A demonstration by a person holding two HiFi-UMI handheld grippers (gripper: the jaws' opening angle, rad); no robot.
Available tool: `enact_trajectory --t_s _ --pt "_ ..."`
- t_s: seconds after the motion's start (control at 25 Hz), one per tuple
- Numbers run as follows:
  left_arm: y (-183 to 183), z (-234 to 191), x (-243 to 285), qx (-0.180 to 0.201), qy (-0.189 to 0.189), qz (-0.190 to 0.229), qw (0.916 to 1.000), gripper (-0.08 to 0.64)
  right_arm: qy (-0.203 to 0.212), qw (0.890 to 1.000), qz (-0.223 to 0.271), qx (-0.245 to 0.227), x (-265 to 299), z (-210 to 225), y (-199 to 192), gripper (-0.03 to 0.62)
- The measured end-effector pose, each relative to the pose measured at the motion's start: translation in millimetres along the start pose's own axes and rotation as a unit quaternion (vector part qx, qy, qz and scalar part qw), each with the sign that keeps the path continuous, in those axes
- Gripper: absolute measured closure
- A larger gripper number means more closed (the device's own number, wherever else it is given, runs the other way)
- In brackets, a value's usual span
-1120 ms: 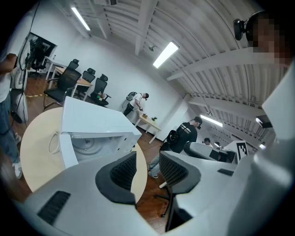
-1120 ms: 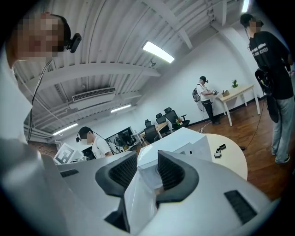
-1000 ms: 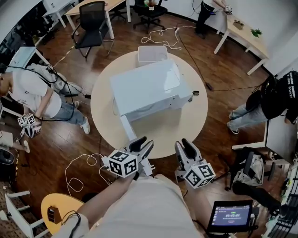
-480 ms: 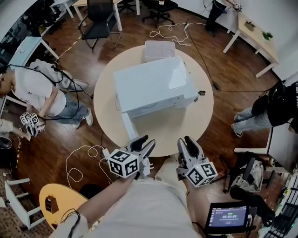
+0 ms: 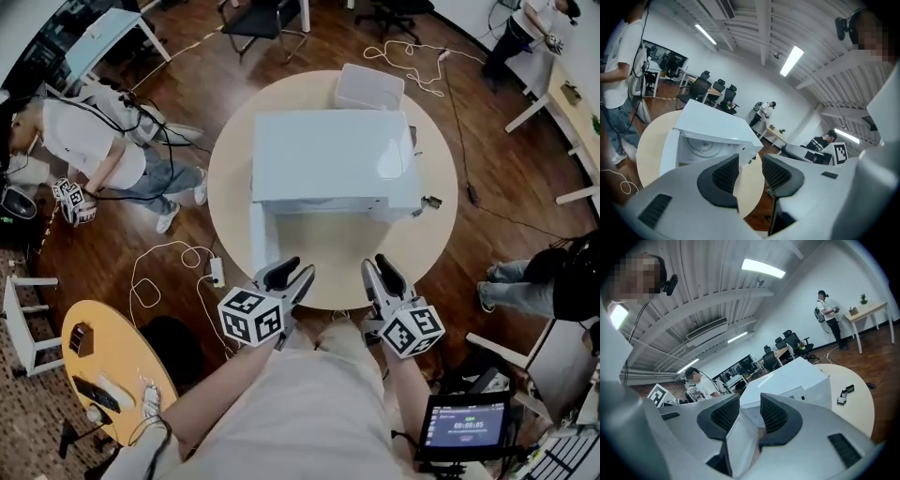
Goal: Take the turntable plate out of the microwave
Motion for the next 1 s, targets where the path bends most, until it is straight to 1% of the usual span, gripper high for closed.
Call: enact_trajectory --t_s 0.2,0.28,0.36,0.52,0.68,0.8,0.92,1.0 --pt "1.9 3.5 6.6 -0.024 0.047 0.041 0.9978 0.396 0.045 0.999 -0.026 -0.017 17.9 22.2 17.7 0.471" --pt "-0.2 2.5 7.6 -0.034 0.063 0.053 0.9960 0.397 0.060 0.997 -0.035 -0.017 25.7 25.6 19.2 0.471" --pt "-3.3 3.0 11.2 -0.043 0.072 0.059 0.9947 0.396 0.066 0.997 -0.044 -0.012 30.2 30.0 18.9 0.471" --pt "-9.5 5.2 22.0 -0.061 0.091 0.067 0.9918 0.396 0.072 0.995 -0.063 0.010 40.3 43.8 17.3 0.471" --pt "-16.5 4.1 32.5 -0.067 0.112 0.071 0.9889 0.397 0.058 0.995 -0.072 0.037 50.5 60.0 12.8 0.471" --pt "-19.3 0.2 40.3 -0.057 0.133 0.079 0.9863 0.396 0.047 0.994 -0.080 0.054 60.3 72.1 5.3 0.471" --pt "-18.4 -4.0 47.0 -0.043 0.157 0.087 0.9828 0.396 0.046 0.992 -0.093 0.070 73.9 79.4 -1.2 0.471" --pt "-19.1 -7.0 50.8 -0.043 0.168 0.090 0.9806 0.396 0.049 0.991 -0.101 0.077 83.6 82.2 -6.0 0.471"
Point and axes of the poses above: the fingertips, and each gripper's own axes: x forward along the fingers, z to its right, y out of its top, the point moved 5 cm from there along -x, backward along the fingers, and after that the axes turned 3 degrees about -y, right-handed, at the moved point
